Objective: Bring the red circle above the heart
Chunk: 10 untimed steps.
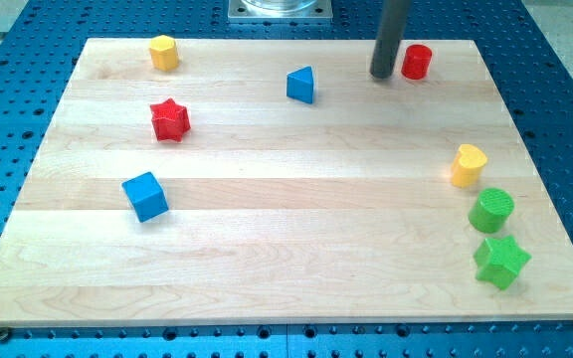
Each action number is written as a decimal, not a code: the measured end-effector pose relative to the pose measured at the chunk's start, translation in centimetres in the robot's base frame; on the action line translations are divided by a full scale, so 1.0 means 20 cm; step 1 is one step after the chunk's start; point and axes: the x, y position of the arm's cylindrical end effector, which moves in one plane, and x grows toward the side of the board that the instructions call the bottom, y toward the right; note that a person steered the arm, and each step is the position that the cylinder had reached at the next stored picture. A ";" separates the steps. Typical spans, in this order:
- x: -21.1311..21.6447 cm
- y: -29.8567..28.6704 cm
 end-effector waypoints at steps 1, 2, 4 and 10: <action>-0.10 0.16; -0.03 0.36; -0.08 0.46; 0.41 0.66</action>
